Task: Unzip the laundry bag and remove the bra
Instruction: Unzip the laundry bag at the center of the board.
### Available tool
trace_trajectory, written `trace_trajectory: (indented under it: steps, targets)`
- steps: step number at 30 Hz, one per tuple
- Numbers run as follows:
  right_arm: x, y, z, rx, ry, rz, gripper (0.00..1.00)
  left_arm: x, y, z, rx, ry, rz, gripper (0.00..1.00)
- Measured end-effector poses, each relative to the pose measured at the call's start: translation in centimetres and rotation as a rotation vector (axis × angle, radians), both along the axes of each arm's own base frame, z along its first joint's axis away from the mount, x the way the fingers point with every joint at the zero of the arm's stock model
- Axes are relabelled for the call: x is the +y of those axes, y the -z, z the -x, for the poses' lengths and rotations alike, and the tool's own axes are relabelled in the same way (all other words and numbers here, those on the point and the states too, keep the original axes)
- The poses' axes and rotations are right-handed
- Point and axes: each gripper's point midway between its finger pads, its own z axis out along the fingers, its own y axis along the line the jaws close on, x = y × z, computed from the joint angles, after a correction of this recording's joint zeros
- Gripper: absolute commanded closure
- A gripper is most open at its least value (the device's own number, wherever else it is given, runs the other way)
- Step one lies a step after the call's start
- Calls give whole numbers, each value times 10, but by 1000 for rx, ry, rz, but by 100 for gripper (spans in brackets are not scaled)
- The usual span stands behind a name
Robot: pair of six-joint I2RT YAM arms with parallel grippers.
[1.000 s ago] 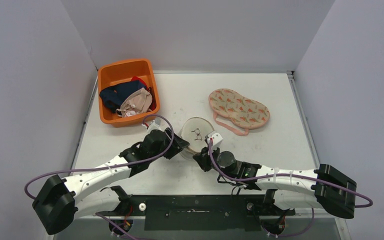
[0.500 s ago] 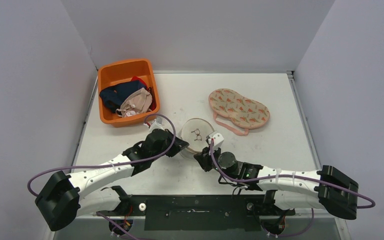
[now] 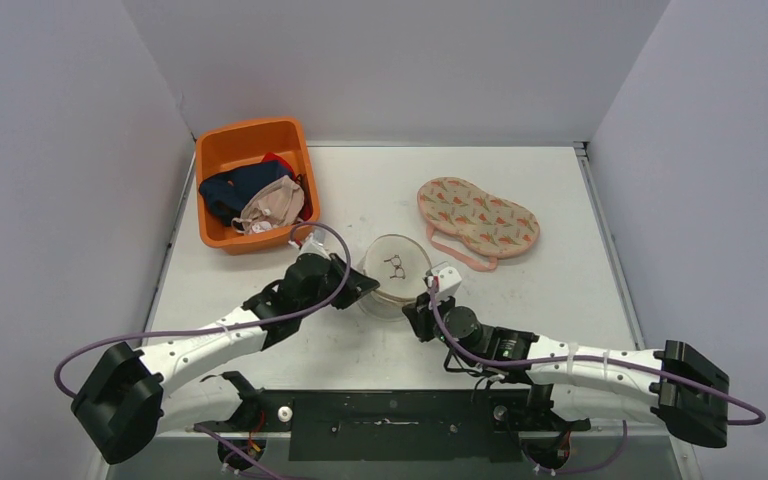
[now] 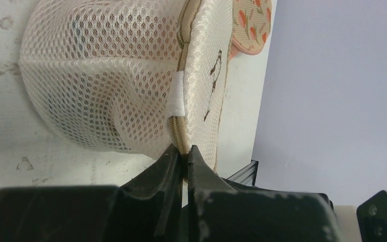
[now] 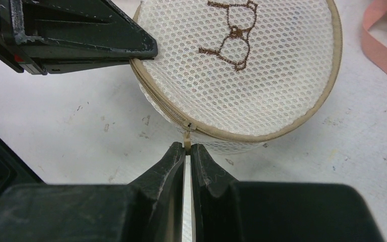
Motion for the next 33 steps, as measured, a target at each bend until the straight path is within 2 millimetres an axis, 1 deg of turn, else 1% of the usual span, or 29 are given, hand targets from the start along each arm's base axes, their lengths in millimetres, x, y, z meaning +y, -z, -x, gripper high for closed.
trace_trajectory:
  steps: [5, 12, 13, 15, 17, 20, 21, 23, 26, 28, 29, 31, 33]
  targets:
    - [-9, -1, -1, 3, 31, 2, 95, -5, 0, -3, -22, 69, 44, 100]
    - [-15, 1, 4, 3, 27, -2, 95, -11, 16, -12, 1, 159, 82, 100]
    - [-15, 1, 4, 4, 27, -1, 95, -13, 18, -13, 6, 170, 81, 91]
    - [-15, 3, 4, 5, 26, 1, 95, -15, 19, -15, 9, 181, 81, 66]
    - [-14, 3, 6, 5, 22, 2, 95, -15, 18, -16, -3, 188, 75, 45]
    - [-14, 3, 6, 4, 19, 1, 95, -11, 15, -15, -11, 186, 62, 26]
    - [-14, 3, 6, 4, 19, 1, 95, -9, 14, -13, -9, 179, 53, 22]
    - [-13, 3, 7, 2, 15, 2, 95, -2, 7, -9, -18, 169, 40, 20]
    - [-12, 3, 8, 2, 7, 3, 95, 7, -12, 2, -65, 150, 45, 21]
    - [-11, 3, 8, 0, 1, 5, 95, 9, -22, 13, -92, 150, 60, 23]
    - [-9, 5, 9, 1, -7, 9, 95, 9, -25, 19, -98, 152, 69, 27]
    - [-7, 8, 9, 1, -20, 20, 95, 5, -26, 28, -97, 156, 72, 33]
    - [-2, 12, 10, 6, -40, 34, 95, -3, -22, 37, -81, 172, 68, 37]
